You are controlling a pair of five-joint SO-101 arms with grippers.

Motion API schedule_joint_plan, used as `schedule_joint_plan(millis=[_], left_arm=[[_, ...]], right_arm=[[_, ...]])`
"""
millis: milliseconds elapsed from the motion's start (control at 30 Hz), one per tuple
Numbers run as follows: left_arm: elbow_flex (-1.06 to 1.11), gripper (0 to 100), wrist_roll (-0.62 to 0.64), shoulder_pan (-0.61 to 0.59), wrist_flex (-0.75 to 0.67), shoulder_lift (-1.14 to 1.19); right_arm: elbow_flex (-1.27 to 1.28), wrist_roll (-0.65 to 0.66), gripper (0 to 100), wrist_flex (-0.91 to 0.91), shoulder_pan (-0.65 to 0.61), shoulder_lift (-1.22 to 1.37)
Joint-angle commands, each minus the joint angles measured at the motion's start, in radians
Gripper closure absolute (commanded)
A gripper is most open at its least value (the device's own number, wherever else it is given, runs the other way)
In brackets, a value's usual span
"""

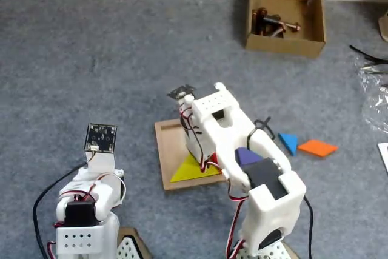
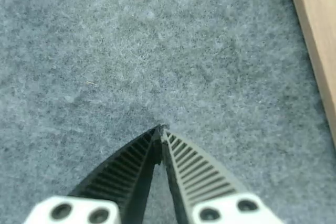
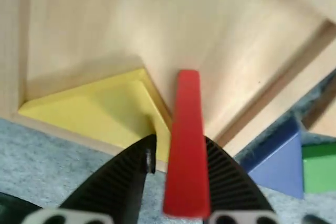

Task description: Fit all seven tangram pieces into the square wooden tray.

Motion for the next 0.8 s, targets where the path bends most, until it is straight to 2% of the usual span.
schedule_joint_plan(millis=[0,300,767], left_arm=[[0.021,99,0.005,-0.010,0.005,0.002],[0.021,99,0.005,-0.010,0.005,0.002],[0.021,99,0.005,-0.010,0.005,0.002]], right_arm=[[-0.067,0.008,88.6,-0.010,-0.007,-0.056],[-0.151,0.009,88.6,0.045,0.110,-0.054],[-0.153,0.009,88.6,0.042,0.136,-0.050]])
